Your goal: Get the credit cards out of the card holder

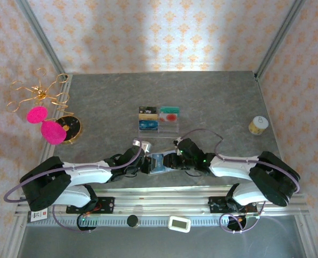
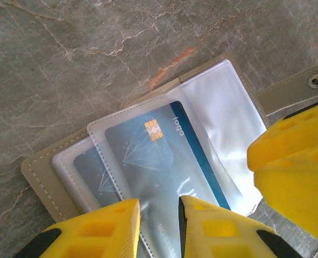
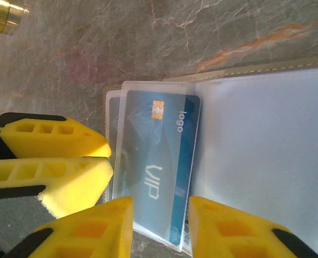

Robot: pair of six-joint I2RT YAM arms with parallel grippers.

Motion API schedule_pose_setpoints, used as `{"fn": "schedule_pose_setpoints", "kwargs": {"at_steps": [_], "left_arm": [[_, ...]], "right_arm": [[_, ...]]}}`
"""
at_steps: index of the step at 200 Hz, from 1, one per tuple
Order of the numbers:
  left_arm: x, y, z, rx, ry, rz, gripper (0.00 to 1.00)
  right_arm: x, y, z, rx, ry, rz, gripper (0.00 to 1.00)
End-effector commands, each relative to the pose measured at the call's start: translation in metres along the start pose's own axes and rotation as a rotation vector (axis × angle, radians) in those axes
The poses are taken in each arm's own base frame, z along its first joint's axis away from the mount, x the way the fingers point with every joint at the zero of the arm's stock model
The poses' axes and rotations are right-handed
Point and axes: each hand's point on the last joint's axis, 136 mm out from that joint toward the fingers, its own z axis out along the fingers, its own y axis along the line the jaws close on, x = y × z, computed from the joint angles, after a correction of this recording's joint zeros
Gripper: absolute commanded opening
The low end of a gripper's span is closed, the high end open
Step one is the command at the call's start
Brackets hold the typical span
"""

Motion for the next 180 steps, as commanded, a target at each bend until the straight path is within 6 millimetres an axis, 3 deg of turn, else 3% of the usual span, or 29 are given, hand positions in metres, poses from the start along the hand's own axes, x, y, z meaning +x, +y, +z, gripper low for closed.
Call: {"fn": "schedule_pose_setpoints", "kwargs": {"at_steps": [1,15,36,53,85,108,136,161,180], "left_arm": [[0.002,0.002,0.001,-0.02,0.008,0.03,0.28],[0.001,0.009,0.001,-0.058,-0.002,0.025,0.28],[0.006,0.027,0.002,-0.142,0.008,0.015,0.21],[0.012,0.032,0.005,-0.146,0.02,0.004,0.2],[0.023,0.042,0.011,-0.178,0.062,0.001,0.04],[0.03,0.043,0.014,-0.169,0.087,-0.003,0.0],[0.038,0.036,0.018,-0.125,0.115,-0.005,0.0],[0.039,0.037,0.017,-0.136,0.118,-0.002,0.0],[0.037,0.04,0.014,-0.145,0.107,-0.005,0.0]], "right_arm": [[0.001,0.009,0.005,-0.006,0.014,-0.034,0.29],[0.001,0.011,0.007,-0.013,0.019,-0.038,0.29],[-0.002,0.005,0.012,0.021,0.011,-0.03,0.29],[0.0,-0.001,0.016,0.044,0.018,-0.023,0.29],[0.002,-0.022,0.021,0.109,0.026,0.018,0.28],[0.004,-0.024,0.022,0.108,0.032,0.029,0.28],[0.005,-0.011,0.025,0.033,0.047,0.028,0.19],[0.0,-0.011,0.022,0.035,0.024,0.045,0.0],[-0.005,-0.021,0.013,0.074,-0.021,0.067,0.0]]}}
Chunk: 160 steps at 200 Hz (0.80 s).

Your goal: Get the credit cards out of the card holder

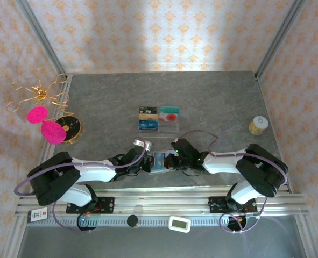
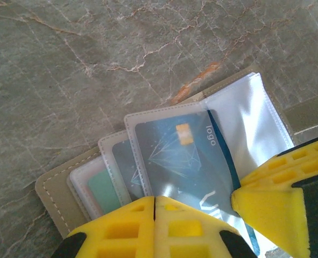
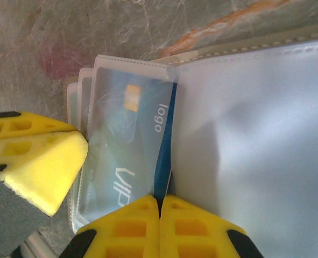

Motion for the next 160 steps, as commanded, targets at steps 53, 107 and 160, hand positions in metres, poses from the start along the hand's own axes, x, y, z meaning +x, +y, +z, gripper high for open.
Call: {"fn": "schedule_pose_setpoints", "kwargs": {"at_steps": [53,107,160], "left_arm": [[0.031,0.027,-0.001,-0.079,0.111,-0.001,0.0],[-0.019,-0.013,-0.026,0.026,-0.04,0.015,0.0],[-0.015,-0.033,-0.019,0.063,0.009,0.037,0.04]], "right_arm": [[0.004,-0.037,-0.021,0.082,-0.096,0.082,0.0],[0.0,-0.025,-0.023,0.044,-0.111,0.048,0.0],[-0.017,-0.001,-0.033,0.022,-0.144,-0.04,0.18]]}}
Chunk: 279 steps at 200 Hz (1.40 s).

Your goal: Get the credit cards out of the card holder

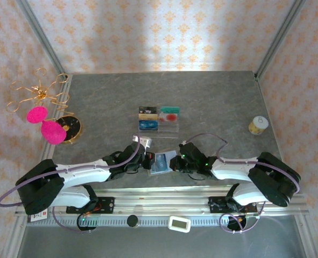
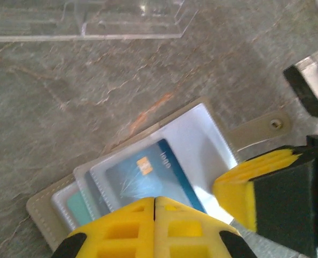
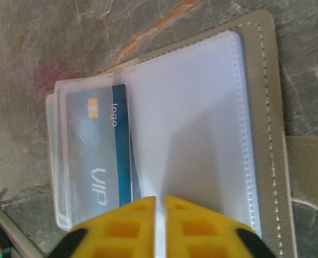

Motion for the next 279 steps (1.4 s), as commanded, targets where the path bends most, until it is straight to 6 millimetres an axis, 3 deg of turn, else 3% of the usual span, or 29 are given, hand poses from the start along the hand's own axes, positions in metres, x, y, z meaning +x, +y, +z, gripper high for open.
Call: {"fn": "schedule_pose_setpoints", "kwargs": {"at_steps": [1,55,120,229,279], "left_arm": [[0.015,-0.005,0.008,0.0,0.065,0.032,0.04],[0.041,0.013,0.02,-0.042,0.139,0.031,0.0],[0.055,0.034,0.023,-0.121,0.172,0.038,0.0],[0.066,0.051,0.026,-0.143,0.21,0.036,0.0],[0.068,0.053,0.026,-0.145,0.215,0.037,0.0]], "right_arm": [[-0.019,0.018,-0.009,-0.015,-0.055,-0.064,0.18],[-0.017,0.039,0.002,-0.104,0.068,-0.129,0.24],[-0.018,0.018,0.008,-0.063,0.096,-0.083,0.25],[-0.006,0.016,0.022,-0.095,0.173,-0.059,0.23],[-0.009,0.012,0.02,-0.085,0.14,-0.03,0.03]]}}
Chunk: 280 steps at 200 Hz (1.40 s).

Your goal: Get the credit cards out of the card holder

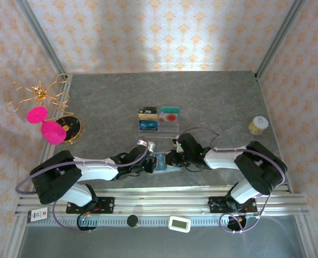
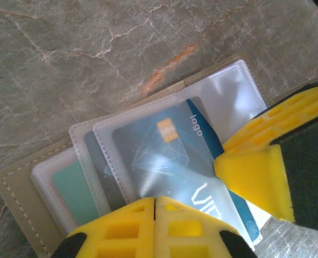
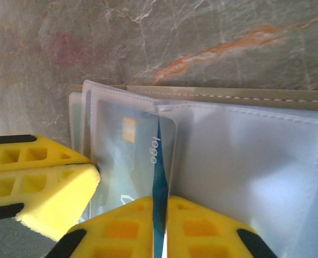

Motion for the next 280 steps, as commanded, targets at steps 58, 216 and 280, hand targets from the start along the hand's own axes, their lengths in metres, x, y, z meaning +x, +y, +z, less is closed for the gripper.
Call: {"fn": "schedule_pose_setpoints", "kwargs": {"at_steps": [58,216,280], "left_arm": [[0.031,0.034,0.002,-0.09,0.101,-0.003,0.0],[-0.012,-0.027,0.005,0.066,0.008,0.03,0.0],[0.024,0.012,0.011,-0.062,0.1,-0.001,0.0]], "right_arm": [[0.008,-0.029,-0.013,0.049,-0.078,0.093,0.0],[0.004,-0.017,-0.021,0.04,-0.108,0.029,0.0],[0.011,-0.038,-0.033,0.123,-0.118,0.052,0.0]]}}
